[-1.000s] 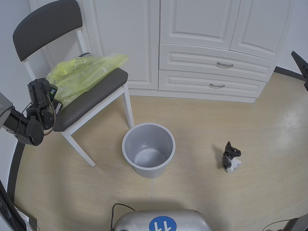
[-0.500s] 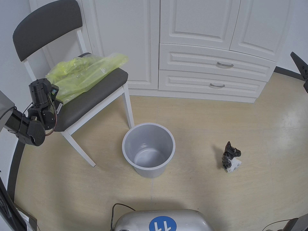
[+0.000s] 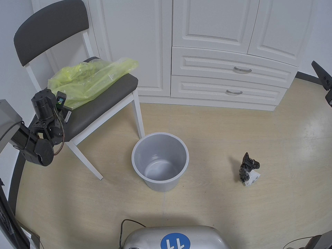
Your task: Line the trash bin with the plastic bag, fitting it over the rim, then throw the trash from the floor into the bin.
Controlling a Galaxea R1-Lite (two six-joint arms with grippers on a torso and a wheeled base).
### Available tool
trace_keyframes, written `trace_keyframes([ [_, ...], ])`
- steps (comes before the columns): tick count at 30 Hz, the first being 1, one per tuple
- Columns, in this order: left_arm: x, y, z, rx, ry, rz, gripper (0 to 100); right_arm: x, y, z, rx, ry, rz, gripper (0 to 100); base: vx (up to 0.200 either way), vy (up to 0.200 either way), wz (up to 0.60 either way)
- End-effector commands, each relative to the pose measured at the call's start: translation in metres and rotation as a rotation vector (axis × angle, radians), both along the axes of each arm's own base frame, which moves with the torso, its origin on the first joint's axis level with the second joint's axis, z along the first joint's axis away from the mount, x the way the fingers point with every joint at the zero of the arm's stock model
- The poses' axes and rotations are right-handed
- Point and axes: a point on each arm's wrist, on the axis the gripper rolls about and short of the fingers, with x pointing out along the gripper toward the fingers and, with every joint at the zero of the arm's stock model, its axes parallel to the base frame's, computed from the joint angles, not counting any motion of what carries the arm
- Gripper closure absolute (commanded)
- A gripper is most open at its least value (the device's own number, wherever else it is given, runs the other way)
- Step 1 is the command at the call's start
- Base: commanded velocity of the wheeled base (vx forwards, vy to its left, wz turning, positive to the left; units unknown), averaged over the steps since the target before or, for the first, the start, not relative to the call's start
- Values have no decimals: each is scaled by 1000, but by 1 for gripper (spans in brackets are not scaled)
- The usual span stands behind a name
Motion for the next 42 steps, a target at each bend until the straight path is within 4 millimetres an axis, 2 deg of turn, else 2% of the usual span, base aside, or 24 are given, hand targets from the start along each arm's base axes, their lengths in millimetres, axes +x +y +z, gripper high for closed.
trace_keyframes([
  [1,-11,-13,-9,0,-7,-90,100,1,0,-8,-21,27,-7,0,0,0,0],
  [2,-15,-18,-9,-4,-45,-141,100,2,-1,-10,-38,35,-20,0,0,0,0],
  [5,-19,-18,-8,-5,-65,-147,100,2,-3,-11,-50,38,-36,0,0,0,0],
  [10,-32,-18,8,-27,-111,-161,100,3,-3,-13,-69,48,-42,0,0,0,0],
  [12,-37,-28,23,-72,-172,-199,100,4,-2,-15,-88,53,-40,0,0,0,0],
  [18,-48,-51,47,-202,-255,-299,100,3,0,-18,-110,59,-28,0,0,0,0],
  [22,-57,-70,66,-320,-276,-465,100,4,1,-23,-125,83,-17,0,0,0,0],
  [27,-52,-83,80,-396,-273,-591,100,9,9,-36,-182,139,2,0,0,0,0],
  [28,-51,-90,84,-430,-265,-657,100,14,13,-45,-225,178,2,0,0,0,0],
  [32,-51,-101,85,-485,-230,-797,100,18,24,-59,-276,229,33,0,0,0,0],
  [37,-51,-101,83,-521,-222,-847,100,12,40,-69,-303,250,133,0,0,0,0],
  [39,-51,-101,83,-521,-222,-847,100,12,40,-69,-303,250,133,0,0,0,0],
  [40,-55,-101,77,-545,-222,-850,100,14,64,-61,-293,208,228,0,0,0,0],
  [42,-59,-100,79,-546,-258,-867,100,29,80,-53,-287,190,240,0,0,0,0],
])
